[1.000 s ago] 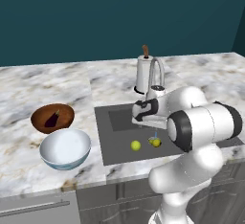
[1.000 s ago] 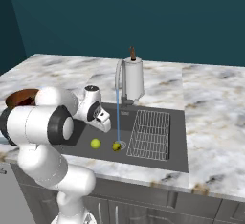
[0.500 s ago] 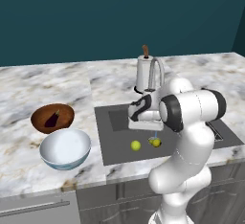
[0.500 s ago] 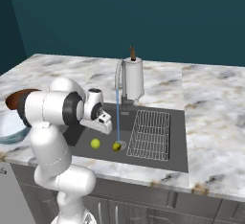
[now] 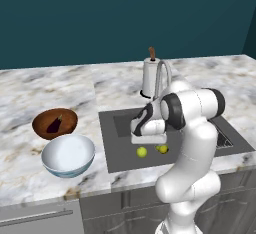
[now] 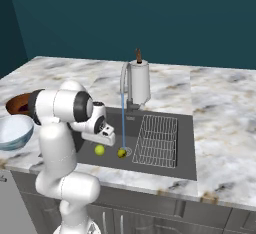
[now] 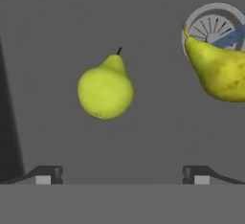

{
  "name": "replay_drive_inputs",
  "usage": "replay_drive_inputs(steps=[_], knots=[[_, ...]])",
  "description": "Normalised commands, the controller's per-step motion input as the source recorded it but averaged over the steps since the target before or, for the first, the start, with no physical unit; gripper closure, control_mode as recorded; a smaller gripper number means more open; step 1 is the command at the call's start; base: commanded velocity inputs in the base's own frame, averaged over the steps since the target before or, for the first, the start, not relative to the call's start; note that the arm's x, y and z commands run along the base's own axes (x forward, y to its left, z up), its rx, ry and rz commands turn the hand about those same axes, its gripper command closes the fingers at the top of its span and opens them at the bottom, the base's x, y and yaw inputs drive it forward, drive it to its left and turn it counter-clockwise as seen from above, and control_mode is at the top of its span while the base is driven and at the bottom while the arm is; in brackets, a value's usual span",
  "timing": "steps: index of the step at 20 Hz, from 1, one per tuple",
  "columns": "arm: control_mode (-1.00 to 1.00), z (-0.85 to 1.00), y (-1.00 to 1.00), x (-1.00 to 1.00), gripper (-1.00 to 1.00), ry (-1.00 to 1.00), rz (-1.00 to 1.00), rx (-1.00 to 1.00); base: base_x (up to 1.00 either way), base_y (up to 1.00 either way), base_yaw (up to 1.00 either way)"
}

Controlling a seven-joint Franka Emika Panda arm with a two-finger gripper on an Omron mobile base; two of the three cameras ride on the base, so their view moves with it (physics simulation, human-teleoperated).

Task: Pick the pears from the sink and place them in one bowl. Place the eggplant in the other bowl. Then turn off the sink faucet.

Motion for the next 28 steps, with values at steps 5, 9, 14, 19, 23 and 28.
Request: replay_drive_inputs(steps=[5,9,14,19,23,28], knots=[[-1.00,-0.33,0.05,0.16,-1.00,0.00,0.12,0.00,0.00,0.00,0.00],[-1.00,-0.27,0.01,0.32,-1.00,0.00,0.12,0.00,0.00,0.00,0.00],[-1.00,-0.20,0.08,0.35,-1.00,0.00,0.09,0.00,0.00,0.00,0.00],[-1.00,-0.22,0.05,0.38,-1.00,0.00,0.09,0.00,0.00,0.00,0.00],[-1.00,-0.29,0.01,0.11,-1.00,0.00,0.06,0.00,0.00,0.00,0.00],[-1.00,-0.22,0.02,-0.03,-1.00,0.00,0.00,0.00,0.00,0.00,0.00]])
